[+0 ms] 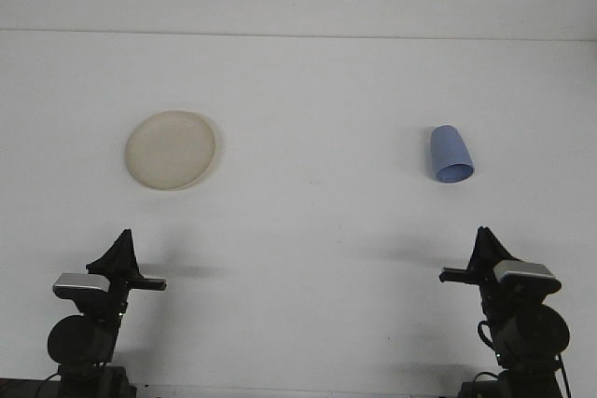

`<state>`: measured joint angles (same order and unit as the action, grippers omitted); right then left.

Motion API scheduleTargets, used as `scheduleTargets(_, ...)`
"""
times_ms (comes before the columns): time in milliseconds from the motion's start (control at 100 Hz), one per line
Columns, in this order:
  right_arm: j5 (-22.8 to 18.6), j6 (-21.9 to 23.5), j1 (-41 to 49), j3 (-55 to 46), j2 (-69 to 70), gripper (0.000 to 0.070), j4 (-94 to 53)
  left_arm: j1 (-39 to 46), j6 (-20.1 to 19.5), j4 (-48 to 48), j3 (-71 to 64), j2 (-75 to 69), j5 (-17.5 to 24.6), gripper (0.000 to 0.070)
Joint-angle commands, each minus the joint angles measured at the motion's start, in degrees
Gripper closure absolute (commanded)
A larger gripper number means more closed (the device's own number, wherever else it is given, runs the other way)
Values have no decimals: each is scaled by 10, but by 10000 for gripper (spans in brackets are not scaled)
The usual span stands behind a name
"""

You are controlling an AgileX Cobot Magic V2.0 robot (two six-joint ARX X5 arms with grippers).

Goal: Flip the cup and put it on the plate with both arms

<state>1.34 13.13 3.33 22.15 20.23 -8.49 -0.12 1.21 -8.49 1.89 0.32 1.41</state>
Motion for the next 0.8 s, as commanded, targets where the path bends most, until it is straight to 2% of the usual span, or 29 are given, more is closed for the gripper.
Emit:
scheduleTargets(0, 4, -49, 0, 35, 43, 159, 5, 1, 4, -6, -11, -1, -2, 688)
scheduleTargets(30, 9, -62, 0, 49, 64, 66, 9, 1, 4, -6, -11, -1, -2, 688)
scheduleTargets(60, 15, -75, 0, 60, 83, 31, 12, 1, 4, -6, -11, -1, -2, 688)
scheduleTargets(200, 23, -150, -6, 80, 164, 31, 58, 1, 4, -6, -11, -1, -2, 688)
scheduleTargets(320, 28, -181, -24, 80, 233, 31, 95, 1, 4, -6, -11, -1, -2, 688)
scheduleTargets(430, 15, -206, -46, 79, 299, 31, 140, 1, 4, -6, -11, -1, -2, 688)
scheduleTargets(650, -29, -217, -92, 79, 432, 31, 243, 1, 4, -6, -11, -1, -2, 688)
scheduleTargets(790, -41, -227, -114, 79, 517, 31, 322, 1, 4, -6, -11, -1, -2, 688)
